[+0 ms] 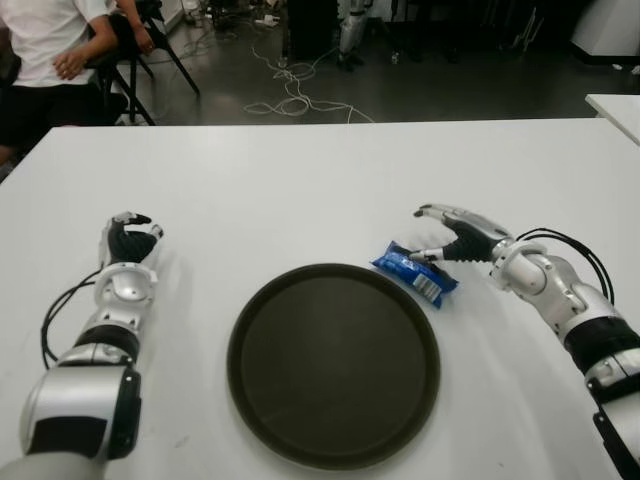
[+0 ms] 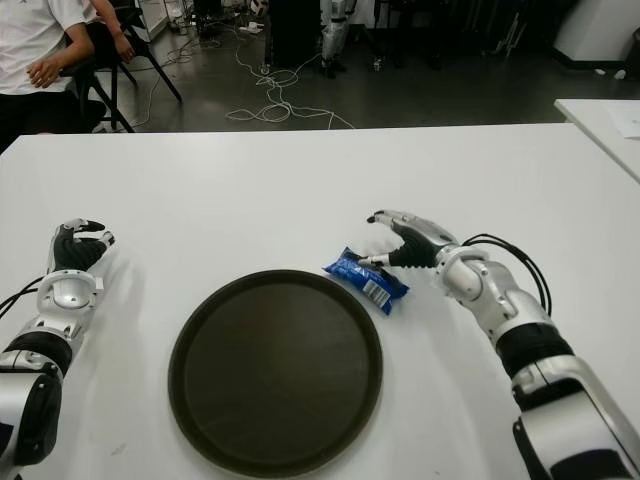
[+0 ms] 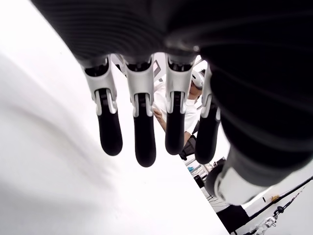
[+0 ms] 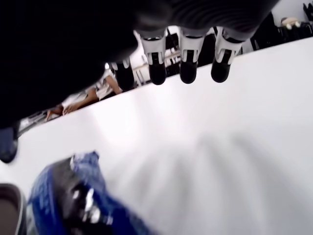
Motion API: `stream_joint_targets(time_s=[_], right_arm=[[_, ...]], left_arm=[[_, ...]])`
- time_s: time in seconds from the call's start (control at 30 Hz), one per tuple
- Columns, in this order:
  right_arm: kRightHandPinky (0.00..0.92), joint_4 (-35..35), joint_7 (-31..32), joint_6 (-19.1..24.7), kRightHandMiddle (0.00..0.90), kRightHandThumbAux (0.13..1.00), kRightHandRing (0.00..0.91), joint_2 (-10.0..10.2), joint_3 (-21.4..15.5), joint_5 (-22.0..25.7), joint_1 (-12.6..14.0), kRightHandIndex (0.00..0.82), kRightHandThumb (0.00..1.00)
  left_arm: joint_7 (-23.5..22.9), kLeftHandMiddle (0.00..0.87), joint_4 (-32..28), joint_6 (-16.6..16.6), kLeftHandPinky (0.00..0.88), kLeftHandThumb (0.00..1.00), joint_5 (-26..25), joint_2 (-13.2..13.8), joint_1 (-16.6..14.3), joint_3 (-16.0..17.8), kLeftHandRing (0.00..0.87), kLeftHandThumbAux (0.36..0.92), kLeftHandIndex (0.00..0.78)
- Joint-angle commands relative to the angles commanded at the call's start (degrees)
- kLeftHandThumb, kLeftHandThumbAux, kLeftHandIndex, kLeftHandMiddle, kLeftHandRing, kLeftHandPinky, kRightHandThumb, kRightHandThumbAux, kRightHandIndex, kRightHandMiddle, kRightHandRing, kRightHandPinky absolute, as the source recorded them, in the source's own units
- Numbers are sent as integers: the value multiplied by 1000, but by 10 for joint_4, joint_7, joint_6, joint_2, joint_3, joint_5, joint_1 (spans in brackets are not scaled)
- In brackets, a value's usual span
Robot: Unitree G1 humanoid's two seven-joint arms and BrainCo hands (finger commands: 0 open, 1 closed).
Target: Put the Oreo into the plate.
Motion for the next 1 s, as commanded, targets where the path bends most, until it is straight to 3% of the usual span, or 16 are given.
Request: stream_joint_targets(time_s=[0.57,1.0], right_arm=[[6,-4,39,40,0,405,0,11,12,-9,8,0,146],[0,25,25,36,0,390,0,22,20,-15,2,0,134]], left_arm=[[-2,288,0,-6,352,679,-2,0,2,2,329,719,399],[-9,301,0,-11,376,679,-9,-1,2,9,344,718,399]])
